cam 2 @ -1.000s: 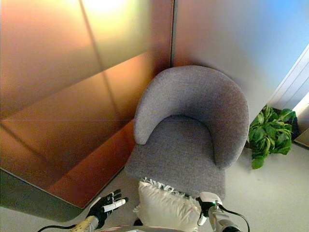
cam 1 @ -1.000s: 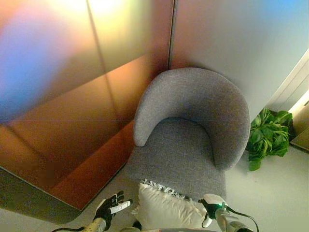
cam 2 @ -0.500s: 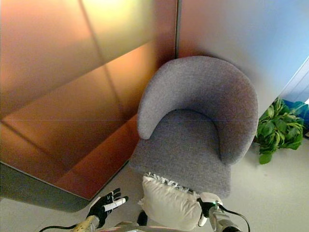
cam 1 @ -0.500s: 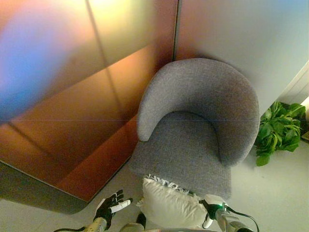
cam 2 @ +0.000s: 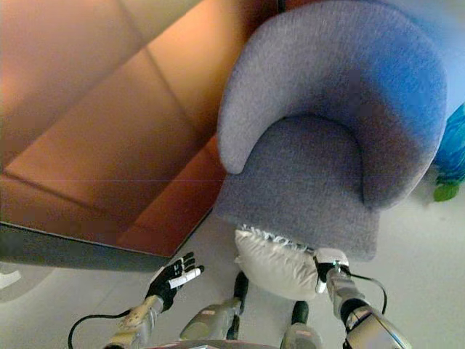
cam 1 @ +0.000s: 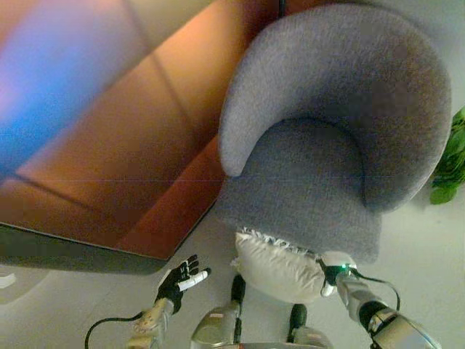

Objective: Pick up the pillow and put it on the sofa.

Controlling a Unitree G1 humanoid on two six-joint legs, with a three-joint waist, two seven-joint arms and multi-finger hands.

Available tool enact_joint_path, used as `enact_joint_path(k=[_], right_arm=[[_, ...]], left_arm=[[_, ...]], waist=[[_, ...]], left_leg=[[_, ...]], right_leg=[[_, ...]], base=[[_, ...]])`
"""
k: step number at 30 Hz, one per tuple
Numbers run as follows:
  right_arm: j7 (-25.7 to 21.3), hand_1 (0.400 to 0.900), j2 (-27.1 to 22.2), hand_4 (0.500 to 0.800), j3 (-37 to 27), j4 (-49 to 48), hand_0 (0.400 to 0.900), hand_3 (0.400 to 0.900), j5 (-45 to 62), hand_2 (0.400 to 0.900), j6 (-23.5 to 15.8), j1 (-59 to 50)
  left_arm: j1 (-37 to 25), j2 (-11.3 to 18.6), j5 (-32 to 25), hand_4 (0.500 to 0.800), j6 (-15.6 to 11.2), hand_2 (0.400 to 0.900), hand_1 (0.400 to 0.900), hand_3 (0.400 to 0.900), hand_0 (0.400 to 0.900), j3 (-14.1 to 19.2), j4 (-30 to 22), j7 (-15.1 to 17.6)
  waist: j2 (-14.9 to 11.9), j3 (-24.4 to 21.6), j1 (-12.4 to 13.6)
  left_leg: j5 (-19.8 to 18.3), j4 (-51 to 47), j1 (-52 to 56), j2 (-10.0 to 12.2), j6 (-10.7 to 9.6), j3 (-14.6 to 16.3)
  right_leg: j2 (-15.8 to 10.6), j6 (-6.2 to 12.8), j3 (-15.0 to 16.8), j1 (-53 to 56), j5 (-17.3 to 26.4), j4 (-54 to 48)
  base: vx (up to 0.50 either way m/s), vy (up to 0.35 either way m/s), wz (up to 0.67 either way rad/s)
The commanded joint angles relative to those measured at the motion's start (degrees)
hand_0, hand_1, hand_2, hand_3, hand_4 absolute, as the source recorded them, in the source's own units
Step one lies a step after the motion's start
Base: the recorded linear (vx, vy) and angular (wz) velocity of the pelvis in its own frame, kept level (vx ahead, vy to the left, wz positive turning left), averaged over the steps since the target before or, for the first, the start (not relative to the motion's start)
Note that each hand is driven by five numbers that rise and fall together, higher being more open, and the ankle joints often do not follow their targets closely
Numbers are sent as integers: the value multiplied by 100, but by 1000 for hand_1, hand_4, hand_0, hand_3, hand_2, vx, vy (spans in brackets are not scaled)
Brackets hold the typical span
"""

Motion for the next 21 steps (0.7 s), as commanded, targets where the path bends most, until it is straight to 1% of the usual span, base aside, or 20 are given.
enact_joint_path(k=[1, 5, 9, 14, 16, 21], right_arm=[[-201, 900, -219, 800, 318, 56, 900, 900, 205, 900, 112, -691], [-105, 900, -229, 800, 426, 144, 900, 900, 314, 900, 275, -1110], [0, 900, -288, 800, 441, 275, 900, 900, 300, 900, 269, -1467], [110, 900, -334, 800, 479, 378, 900, 900, 263, 900, 307, -1746], [167, 900, -357, 800, 508, 440, 900, 900, 213, 900, 294, -1887], [286, 900, -481, 800, 601, 515, 900, 900, 109, 900, 427, -2195]], left_arm=[[-607, 23, -548, 800, -608, 900, 900, 900, 900, -60, -288, 122], [-840, -9, -782, 800, -682, 900, 900, 900, 900, -156, -380, 212], [-1044, -35, -957, 800, -766, 900, 900, 900, 900, -237, -440, 307], [-1190, -93, -1026, 800, -831, 900, 900, 900, 900, -320, -524, 472], [-1258, -112, -1067, 800, -884, 900, 900, 900, 900, -360, -533, 546], [-1333, -141, -1166, 800, -988, 900, 900, 900, 900, -435, -656, 670]], waist=[[-214, 399, 195], [-110, 603, 161], [-28, 757, 167], [48, 876, 183], [102, 930, 176], [280, 1046, 182]], left_leg=[[-671, 65, 40, -672, 246, 122], [-591, 100, -275, -694, 258, 213], [-537, 214, -594, -724, 277, 305], [-466, 322, -885, -757, 281, 391], [-430, 360, -1006, -771, 285, 418], [-317, 454, -1353, -801, 256, 514]], right_leg=[[-317, 7, 343, -796, -7, 554], [-349, 15, 419, -1217, 41, 701], [-397, 22, 433, -1611, 71, 907], [-455, 43, 414, -1949, 126, 1059], [-464, 42, 424, -2100, 153, 1114], [-538, 78, 429, -2482, 227, 1226]], base=[[-15, 45, -3], [-55, 51, -3], [-33, 42, -2], [-7, 6, 0], [-10, 15, 2], [-28, 38, 1]])
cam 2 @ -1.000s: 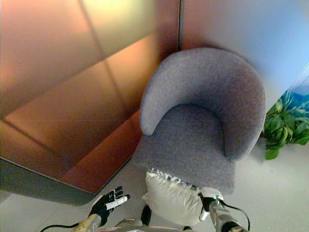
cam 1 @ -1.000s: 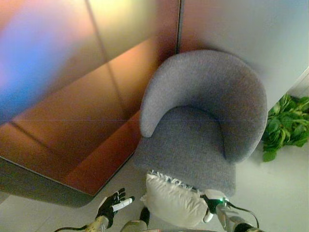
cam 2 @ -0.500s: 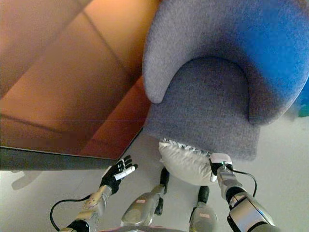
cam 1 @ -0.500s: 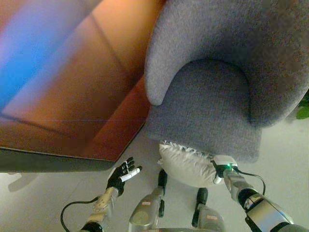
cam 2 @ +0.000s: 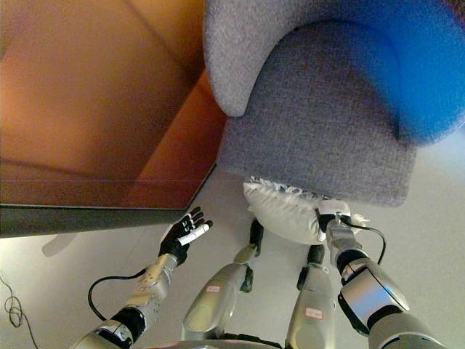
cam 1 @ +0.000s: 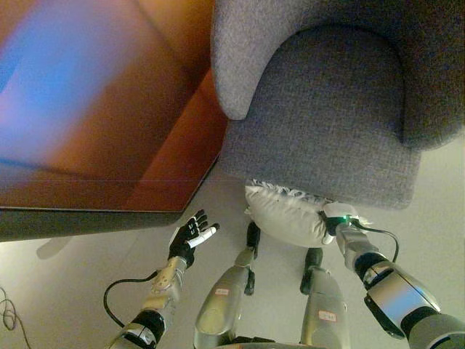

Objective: Pick up the pillow and put it on the sofa.

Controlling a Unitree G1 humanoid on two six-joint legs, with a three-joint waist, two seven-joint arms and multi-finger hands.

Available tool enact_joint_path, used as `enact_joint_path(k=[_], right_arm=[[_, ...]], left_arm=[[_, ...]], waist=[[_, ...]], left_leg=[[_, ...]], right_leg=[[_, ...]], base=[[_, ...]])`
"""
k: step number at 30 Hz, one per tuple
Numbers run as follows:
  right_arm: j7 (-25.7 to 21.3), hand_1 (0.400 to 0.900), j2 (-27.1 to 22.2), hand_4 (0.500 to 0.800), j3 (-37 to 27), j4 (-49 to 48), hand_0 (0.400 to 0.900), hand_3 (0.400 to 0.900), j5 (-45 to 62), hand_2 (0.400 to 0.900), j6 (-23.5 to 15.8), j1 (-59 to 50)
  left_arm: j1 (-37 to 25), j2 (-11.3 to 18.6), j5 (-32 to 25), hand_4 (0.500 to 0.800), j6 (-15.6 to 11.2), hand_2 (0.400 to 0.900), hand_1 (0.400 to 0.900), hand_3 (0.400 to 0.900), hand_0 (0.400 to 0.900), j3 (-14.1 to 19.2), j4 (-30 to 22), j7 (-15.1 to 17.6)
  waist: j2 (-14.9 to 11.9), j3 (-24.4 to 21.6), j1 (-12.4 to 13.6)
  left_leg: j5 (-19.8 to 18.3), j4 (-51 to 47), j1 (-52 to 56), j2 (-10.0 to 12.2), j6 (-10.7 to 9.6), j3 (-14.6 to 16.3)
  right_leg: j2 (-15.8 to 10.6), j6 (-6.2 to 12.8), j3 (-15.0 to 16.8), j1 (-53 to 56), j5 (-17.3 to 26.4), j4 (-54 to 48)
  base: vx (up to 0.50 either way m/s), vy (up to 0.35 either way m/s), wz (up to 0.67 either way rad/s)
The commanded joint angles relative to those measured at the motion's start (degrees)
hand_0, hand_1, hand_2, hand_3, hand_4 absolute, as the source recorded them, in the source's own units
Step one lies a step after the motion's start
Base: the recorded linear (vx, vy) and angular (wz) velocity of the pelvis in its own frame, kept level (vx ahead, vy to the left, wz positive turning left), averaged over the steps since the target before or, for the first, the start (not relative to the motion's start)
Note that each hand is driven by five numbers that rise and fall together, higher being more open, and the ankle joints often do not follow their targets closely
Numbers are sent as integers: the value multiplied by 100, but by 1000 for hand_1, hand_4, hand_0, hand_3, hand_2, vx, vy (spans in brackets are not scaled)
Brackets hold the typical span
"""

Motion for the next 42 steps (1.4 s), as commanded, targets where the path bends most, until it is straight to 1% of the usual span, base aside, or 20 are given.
enact_joint_path(k=[1, 4, 9, 12, 13, 14, 19, 28, 31, 34, 38, 40, 41, 42], right_arm=[[132, 900, -385, 800, 382, 248, 900, 900, -147, 900, 205, -646], [140, 900, -462, 800, 433, 282, 900, 900, -244, 900, 315, -852], [206, 900, -632, 800, 557, 314, 900, 900, -387, 900, 550, -1304], [221, 900, -678, 800, 601, 291, 900, 900, -505, 900, 688, -1458], [159, 416, -700, 509, 622, 270, 416, 416, -471, 416, 696, -1490], [157, 400, -695, 500, 600, 272, 400, 400, -497, 400, 679, -1548], [46, 400, -701, 500, 619, 222, 400, 400, -440, 400, 712, -1647], [23, 400, -720, 500, 641, 276, 400, 400, -337, 400, 630, -1834], [-73, 400, -709, 500, 637, 269, 400, 400, -167, 400, 579, -1816], [-201, 400, -631, 500, 605, 235, 400, 400, 47, 400, 414, -1766], [-467, 400, -482, 500, 530, 132, 400, 400, 375, 400, 36, -1638], [-528, 400, -414, 500, 512, 61, 400, 400, 465, 400, -83, -1574], [-608, 400, -343, 500, 487, -37, 400, 400, 581, 400, -268, -1464], [-637, 400, -314, 500, 465, -83, 400, 400, 642, 400, -355, -1399]], left_arm=[[-393, -52, -265, 800, -561, 900, 900, 900, 900, -7, -318, 198], [-396, -60, -329, 800, -676, 900, 900, 900, 900, -63, -431, 266], [-407, -37, -476, 800, -944, 900, 900, 900, 900, -121, -616, 390], [-379, -35, -547, 800, -1062, 900, 900, 900, 900, -126, -686, 484], [-361, -32, -545, 800, -1081, 900, 900, 900, 900, -113, -699, 472], [-359, -35, -564, 800, -1115, 900, 900, 900, 900, -108, -688, 469], [-362, -25, -612, 800, -1171, 900, 900, 900, 900, -77, -743, 475], [-359, 10, -590, 800, -1117, 900, 900, 900, 900, -117, -784, 460], [-366, 50, -573, 800, -1098, 900, 900, 900, 900, -99, -743, 434], [-377, 87, -536, 800, -1059, 900, 900, 900, 900, -72, -674, 382], [-377, 145, -453, 800, -943, 900, 900, 900, 900, -23, -582, 273], [-385, 166, -416, 800, -889, 900, 900, 900, 900, 4, -550, 248], [-401, 195, -343, 800, -837, 900, 900, 900, 900, 62, -481, 207], [-410, 213, -304, 800, -806, 900, 900, 900, 900, 91, -438, 188]], waist=[[46, 210, 164], [177, 302, 159], [392, 494, 122], [463, 536, 111], [476, 536, 110], [486, 536, 115], [498, 536, 133], [498, 536, 171], [456, 535, 173], [363, 487, 185], [165, 341, 201], [74, 280, 203], [-69, 203, 205], [-144, 160, 209]], left_leg=[[-662, 207, -89, -572, 190, 367], [-583, 235, -315, -583, 175, 429], [-442, 237, -713, -577, 127, 541], [-397, 215, -851, -568, 111, 578], [-389, 199, -876, -565, 109, 587], [-382, 181, -894, -550, 103, 604], [-346, 114, -912, -516, 68, 634], [-325, -22, -738, -495, 65, 627], [-332, -63, -661, -487, 72, 620], [-361, -111, -537, -466, 79, 607], [-435, -155, -321, -401, 81, 610], [-468, -156, -246, -374, 81, 613], [-520, -164, -129, -332, 83, 616], [-546, -170, -64, -312, 83, 611]], right_leg=[[-29, 111, 71, -23, 1077, -1421], [-48, 129, 110, -313, 1131, -1346], [-48, 146, 224, -784, 1179, -1245], [-23, 150, 287, -945, 1205, -1245], [-12, 149, 305, -972, 1206, -1253], [-1, 153, 312, -997, 1203, -1255], [-18, 193, 281, -1005, 1234, -1316], [-48, 228, 215, -853, 1312, -1452], [-42, 234, 203, -774, 1333, -1500], [-36, 239, 178, -650, 1350, -1558], [-4, 244, 148, -409, 1341, -1638], [17, 244, 144, -322, 1329, -1652], [44, 245, 119, -181, 1301, -1679], [57, 248, 109, -102, 1290, -1695]], base=[[-36, 53, -1], [-49, 39, -2], [-73, 31, -4], [-57, 32, -5], [-52, 29, -7], [-53, 11, -6], [-50, 3, -5], [-23, -3, -1], [-41, -20, -3], [-33, -28, -5], [-14, -35, -9], [-13, -47, -10], [-19, -63, -11], [-7, -96, -14]])
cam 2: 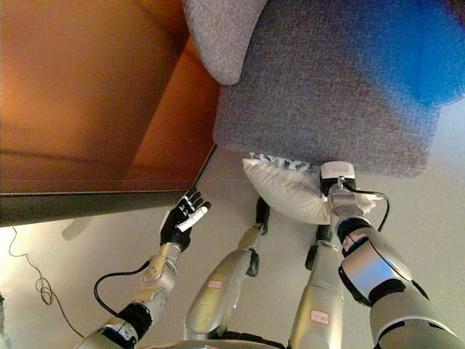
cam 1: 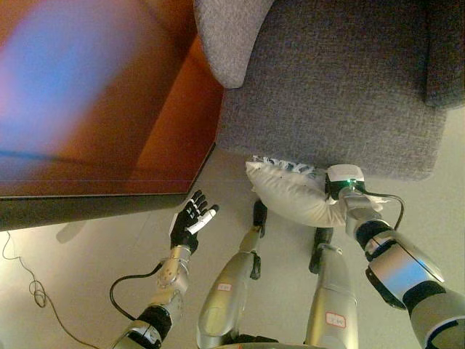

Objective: Pick up the pillow and put it on the sofa.

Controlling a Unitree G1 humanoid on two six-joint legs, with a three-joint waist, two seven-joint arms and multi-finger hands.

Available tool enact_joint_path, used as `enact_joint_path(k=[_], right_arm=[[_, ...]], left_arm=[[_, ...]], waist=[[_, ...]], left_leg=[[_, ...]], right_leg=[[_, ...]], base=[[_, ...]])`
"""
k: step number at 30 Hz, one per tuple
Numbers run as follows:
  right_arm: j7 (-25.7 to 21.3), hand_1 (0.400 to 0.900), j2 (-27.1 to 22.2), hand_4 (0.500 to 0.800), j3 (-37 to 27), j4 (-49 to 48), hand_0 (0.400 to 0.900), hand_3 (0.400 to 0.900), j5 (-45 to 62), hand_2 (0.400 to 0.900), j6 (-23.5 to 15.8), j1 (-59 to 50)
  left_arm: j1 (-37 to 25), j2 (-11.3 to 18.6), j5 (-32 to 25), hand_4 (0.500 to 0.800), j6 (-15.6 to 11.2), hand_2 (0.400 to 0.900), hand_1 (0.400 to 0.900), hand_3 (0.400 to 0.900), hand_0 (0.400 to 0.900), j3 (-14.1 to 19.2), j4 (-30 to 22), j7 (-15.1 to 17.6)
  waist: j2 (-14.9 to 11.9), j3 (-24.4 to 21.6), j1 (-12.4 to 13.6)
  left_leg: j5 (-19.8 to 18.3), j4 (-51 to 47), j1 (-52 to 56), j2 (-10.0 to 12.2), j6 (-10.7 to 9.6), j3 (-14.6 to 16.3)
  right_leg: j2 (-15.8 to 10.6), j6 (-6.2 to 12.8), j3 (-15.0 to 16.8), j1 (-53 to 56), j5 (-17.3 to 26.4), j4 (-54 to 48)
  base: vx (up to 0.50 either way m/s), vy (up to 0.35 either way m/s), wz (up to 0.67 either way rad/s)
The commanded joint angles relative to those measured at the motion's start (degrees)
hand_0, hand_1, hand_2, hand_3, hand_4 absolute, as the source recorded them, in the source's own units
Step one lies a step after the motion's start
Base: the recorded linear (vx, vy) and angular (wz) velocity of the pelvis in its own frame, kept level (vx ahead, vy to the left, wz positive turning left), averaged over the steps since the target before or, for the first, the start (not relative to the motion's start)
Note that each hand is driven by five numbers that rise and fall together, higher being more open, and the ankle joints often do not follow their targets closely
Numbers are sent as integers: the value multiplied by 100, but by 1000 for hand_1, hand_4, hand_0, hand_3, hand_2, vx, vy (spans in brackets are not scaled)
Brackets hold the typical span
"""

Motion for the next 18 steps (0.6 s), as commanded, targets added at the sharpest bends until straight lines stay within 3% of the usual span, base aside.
enact_joint_path(k=[1, 7, 15, 18], right_arm=[[-462, 400, -54, 500, 34, -121, 400, 400, 401, 400, -523, -370], [-578, 400, -34, 500, -24, -875, 400, 400, 976, 400, -1169, 326], [35, 400, -563, 500, -501, -4201, 400, 400, 1129, 400, -1107, 2167], [354, 400, -860, 500, -861, -5269, 400, 400, 1014, 400, -1361, 2825]], left_arm=[[-410, 341, 218, 800, -114, 900, 900, 900, 900, 292, 145, -84], [-323, 541, 620, 800, 325, 900, 900, 900, 900, 569, 335, -84], [480, 598, 1609, 800, 958, 900, 900, 900, 900, 1204, 207, 150], [790, 578, 1838, 800, 1058, 900, 900, 900, 900, 1482, 226, 102]], waist=[[-421, 10, 94], [-1058, -468, 114], [-1821, -1229, -106], [-1962, -1502, -196]], left_leg=[[-887, 10, 480, -339, 107, 377], [-1099, -17, 1049, -120, 71, 398], [-1380, -72, 2028, 92, 20, 410], [-1466, -79, 2382, 141, 30, 432]], right_leg=[[38, 366, -168, 890, 1201, -2179], [149, 406, -260, 1639, 1092, -2358], [375, 400, -184, 2866, 1023, -2782], [450, 390, -123, 3200, 989, -2819]], base=[[16, -106, -10], [72, -122, -12], [138, -105, -14], [177, -42, -15]])
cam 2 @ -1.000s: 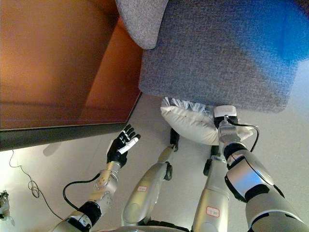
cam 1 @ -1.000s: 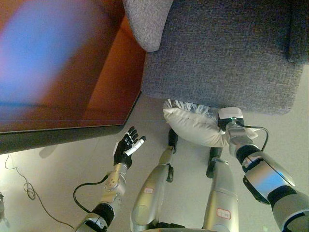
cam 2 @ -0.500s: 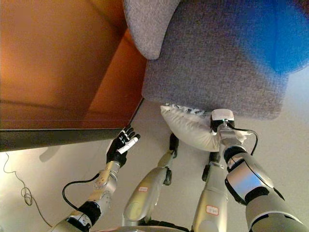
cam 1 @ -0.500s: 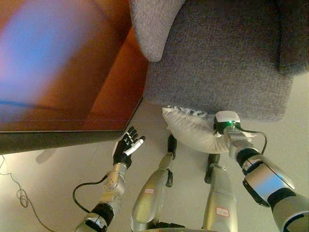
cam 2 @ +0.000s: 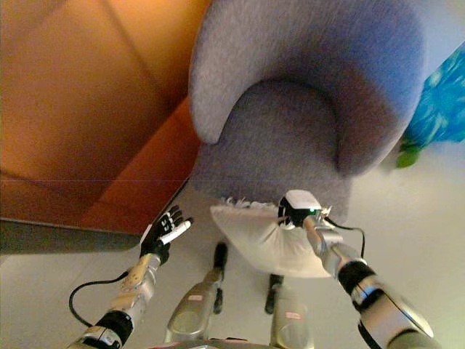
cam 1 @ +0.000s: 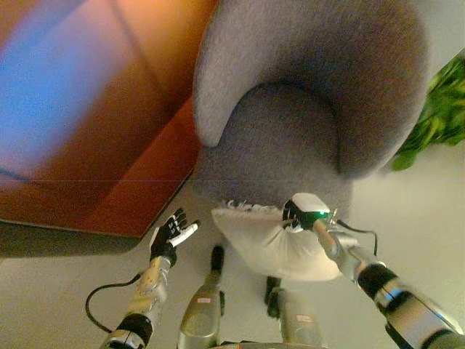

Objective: Pick up the pillow and put it on the sofa.

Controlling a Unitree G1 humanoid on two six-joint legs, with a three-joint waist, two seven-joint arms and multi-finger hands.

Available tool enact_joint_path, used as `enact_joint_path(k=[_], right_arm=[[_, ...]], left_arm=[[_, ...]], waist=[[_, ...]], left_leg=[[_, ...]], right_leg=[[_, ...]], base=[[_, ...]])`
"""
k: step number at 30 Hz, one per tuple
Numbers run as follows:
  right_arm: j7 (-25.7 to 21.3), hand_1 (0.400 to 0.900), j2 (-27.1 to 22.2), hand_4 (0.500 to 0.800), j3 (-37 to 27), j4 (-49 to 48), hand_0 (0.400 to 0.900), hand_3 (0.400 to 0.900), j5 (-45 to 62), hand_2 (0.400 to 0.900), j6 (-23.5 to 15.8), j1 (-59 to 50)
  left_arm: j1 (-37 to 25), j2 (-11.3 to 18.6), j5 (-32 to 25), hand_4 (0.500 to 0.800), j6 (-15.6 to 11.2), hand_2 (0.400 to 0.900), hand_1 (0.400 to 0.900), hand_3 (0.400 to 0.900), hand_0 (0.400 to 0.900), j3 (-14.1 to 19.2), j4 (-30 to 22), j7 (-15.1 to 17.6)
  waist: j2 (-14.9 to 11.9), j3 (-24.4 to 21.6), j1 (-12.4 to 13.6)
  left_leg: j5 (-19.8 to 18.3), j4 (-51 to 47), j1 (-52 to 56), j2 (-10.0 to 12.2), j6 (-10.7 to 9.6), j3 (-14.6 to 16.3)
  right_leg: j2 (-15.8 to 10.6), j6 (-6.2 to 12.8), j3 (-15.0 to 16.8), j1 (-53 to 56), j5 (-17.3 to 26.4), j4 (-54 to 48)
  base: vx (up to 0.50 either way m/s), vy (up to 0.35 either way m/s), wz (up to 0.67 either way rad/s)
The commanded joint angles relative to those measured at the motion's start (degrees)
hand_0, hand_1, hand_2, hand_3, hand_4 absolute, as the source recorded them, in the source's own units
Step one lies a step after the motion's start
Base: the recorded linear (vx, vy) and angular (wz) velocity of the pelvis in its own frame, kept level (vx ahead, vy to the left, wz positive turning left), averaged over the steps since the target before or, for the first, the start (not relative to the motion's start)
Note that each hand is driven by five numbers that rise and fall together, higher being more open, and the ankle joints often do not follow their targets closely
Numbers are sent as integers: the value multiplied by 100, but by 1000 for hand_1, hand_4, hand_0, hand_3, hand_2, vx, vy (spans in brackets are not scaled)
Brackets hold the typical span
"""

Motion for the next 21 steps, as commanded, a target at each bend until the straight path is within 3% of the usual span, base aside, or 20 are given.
enact_joint_path(k=[1, 6, 13, 21], right_arm=[[202, 400, -601, 500, -822, -1659, 400, 400, 88, 400, -594, 257], [587, 400, -1220, 500, -1800, -2938, 400, 400, 443, 400, -876, 723], [725, 400, -1704, 500, -2743, -3507, 400, 400, 756, 400, -950, 604], [602, 400, -2354, 500, -2892, -3103, 400, 400, 832, 400, -422, -656]], left_arm=[[200, 128, 578, 800, -68, 900, 900, 900, 900, 303, 185, -9], [416, 129, 681, 800, 24, 900, 900, 900, 900, 670, 322, -150], [594, 65, 762, 800, 48, 900, 900, 900, 900, 896, 443, -280], [546, 167, 728, 800, 167, 900, 900, 900, 900, 1000, 633, -269]], waist=[[-302, -966, -126], [-405, -1256, -256], [-459, -1454, -270], [-585, -1582, -119]], left_leg=[[-858, -7, 552, -250, 95, 274], [-989, -12, 916, -187, 104, 351], [-1118, 13, 1158, -145, 96, 359], [-1178, 50, 1280, -100, 33, 272]], right_leg=[[-28, 370, -27, 557, 525, -808], [60, 344, 64, 886, 425, -822], [108, 309, 105, 1134, 307, -822], [111, 253, -24, 1367, 208, -856]], base=[[174, -32, -14], [104, -15, -11], [56, -5, -4], [42, -11, 10]])
